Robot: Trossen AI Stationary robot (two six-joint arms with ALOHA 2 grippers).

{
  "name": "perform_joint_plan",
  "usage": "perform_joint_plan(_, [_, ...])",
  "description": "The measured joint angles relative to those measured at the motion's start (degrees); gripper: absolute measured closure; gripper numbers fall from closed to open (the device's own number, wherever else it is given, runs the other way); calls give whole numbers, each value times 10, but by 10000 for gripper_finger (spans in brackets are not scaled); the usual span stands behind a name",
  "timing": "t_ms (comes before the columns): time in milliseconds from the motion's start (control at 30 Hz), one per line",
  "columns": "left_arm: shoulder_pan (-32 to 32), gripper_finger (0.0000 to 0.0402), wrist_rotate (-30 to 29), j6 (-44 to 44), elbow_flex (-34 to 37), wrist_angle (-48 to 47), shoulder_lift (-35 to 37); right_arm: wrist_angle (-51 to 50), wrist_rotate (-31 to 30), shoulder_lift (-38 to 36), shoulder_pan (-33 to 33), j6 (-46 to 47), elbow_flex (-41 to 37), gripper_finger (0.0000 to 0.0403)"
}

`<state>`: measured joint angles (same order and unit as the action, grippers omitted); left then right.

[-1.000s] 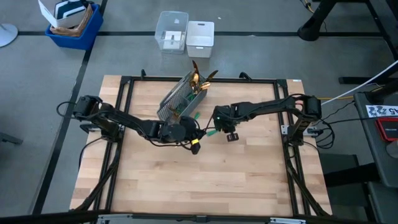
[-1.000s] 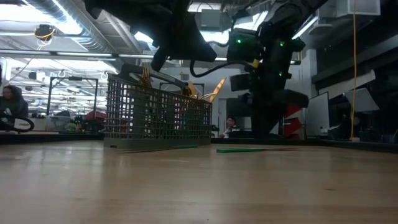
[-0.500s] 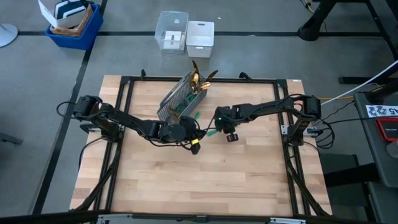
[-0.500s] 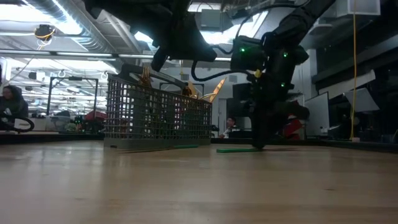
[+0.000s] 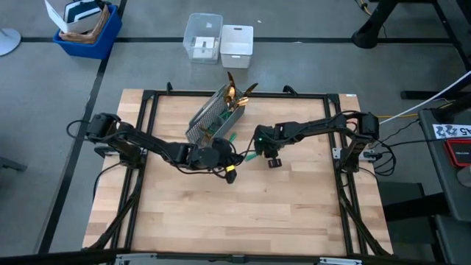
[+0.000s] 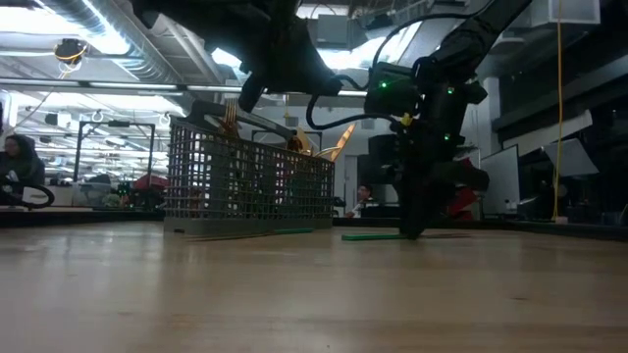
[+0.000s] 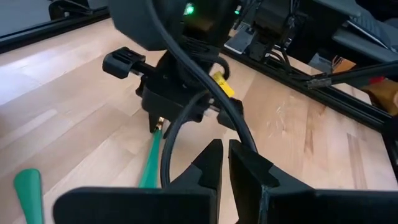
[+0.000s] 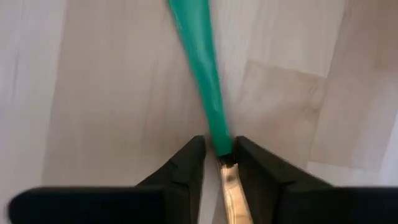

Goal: Sort silverware
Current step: Put the right green-gold table knife into the silverware basket

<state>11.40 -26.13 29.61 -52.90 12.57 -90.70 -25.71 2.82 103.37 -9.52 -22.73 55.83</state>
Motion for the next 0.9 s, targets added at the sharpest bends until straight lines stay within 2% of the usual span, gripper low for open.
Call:
perform_joint_plan(133, [8, 384, -1, 0, 0, -2, 12, -2, 17, 1, 0, 37, -1, 328])
perform_joint_plan(400, [14, 384, 0, -28, 0, 0, 25, -4, 13, 1, 1, 78, -1, 375])
perform_joint_plan(900, [14, 384, 0, -28, 0, -1, 25, 2, 12, 2, 1, 79, -2, 313])
